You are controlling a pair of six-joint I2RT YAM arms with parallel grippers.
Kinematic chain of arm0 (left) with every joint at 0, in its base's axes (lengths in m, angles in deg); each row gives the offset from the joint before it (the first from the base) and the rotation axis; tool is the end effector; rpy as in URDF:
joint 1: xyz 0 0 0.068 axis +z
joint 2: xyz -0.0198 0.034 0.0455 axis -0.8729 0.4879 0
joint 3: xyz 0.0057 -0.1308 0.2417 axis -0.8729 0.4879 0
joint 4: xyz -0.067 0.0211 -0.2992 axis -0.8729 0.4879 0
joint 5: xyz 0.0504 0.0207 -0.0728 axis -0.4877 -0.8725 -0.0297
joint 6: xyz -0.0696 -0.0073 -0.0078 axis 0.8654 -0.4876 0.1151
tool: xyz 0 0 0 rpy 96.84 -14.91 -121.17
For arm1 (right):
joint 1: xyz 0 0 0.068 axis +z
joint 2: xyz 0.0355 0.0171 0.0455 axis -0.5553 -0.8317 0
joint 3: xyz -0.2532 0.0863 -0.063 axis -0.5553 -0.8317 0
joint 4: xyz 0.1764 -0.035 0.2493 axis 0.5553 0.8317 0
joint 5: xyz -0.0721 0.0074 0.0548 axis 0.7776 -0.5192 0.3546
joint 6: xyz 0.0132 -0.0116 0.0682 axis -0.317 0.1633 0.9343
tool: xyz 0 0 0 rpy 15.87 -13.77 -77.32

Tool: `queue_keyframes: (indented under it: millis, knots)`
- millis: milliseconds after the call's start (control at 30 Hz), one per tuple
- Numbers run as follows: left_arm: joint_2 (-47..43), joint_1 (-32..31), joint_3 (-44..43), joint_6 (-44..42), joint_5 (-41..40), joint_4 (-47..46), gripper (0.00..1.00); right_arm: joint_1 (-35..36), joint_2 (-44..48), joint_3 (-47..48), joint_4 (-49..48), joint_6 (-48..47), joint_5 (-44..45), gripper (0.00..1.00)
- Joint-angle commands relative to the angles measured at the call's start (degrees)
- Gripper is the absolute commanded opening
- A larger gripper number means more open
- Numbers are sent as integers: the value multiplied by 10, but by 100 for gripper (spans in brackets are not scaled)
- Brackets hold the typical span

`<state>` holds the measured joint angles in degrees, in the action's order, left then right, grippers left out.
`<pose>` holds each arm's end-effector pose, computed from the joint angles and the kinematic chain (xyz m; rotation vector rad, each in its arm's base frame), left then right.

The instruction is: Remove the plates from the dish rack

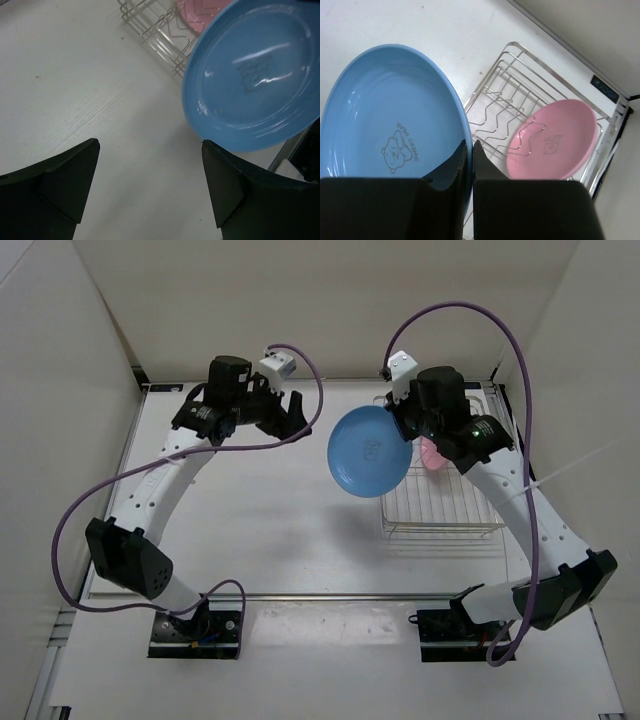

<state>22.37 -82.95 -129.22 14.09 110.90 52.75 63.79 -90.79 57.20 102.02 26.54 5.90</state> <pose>0.3632 -0.1766 0.3821 0.7368 2.0488 -0.7147 0.3120 0.1712 0.4336 -0.6897 1.8769 0.0191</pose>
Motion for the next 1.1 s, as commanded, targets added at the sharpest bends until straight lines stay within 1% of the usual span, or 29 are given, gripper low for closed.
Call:
queue_keyframes:
  millis: [0,167,333,400,500,533,567,600,700,733,833,1033,1067]
  knots:
    - [14,-12,-40,28,61,-23,92,1,14,9,-24,18,-42,0]
    - [34,-39,-40,33,66,-23,92,-4,20,15,-24,18,-49,0]
    - [59,-61,-58,40,73,-18,92,-4,25,21,-30,18,-55,0]
    - [74,-72,-80,40,73,-12,91,-10,25,21,-30,18,-55,0]
    - [88,-87,-100,34,73,-5,79,-15,30,21,-30,24,-62,0]
    - [97,-87,-106,34,68,-5,67,-15,30,21,-30,24,-62,0]
    - [97,-87,-112,34,68,-5,61,-15,30,21,-30,24,-62,0]
    - [102,-87,-113,34,68,-5,57,-15,35,15,-30,24,-62,0]
    - [102,-87,-113,34,62,-5,42,-15,41,9,-30,24,-62,0]
    - [107,-87,-118,34,62,-5,35,-15,41,9,-30,24,-62,0]
    - [114,-92,-123,34,62,-5,24,-15,41,9,-30,24,-62,0]
    - [125,-92,-128,40,62,-5,24,-15,41,9,-30,24,-67,0]
    - [130,-92,-128,40,68,-5,11,-15,41,9,-30,24,-67,0]
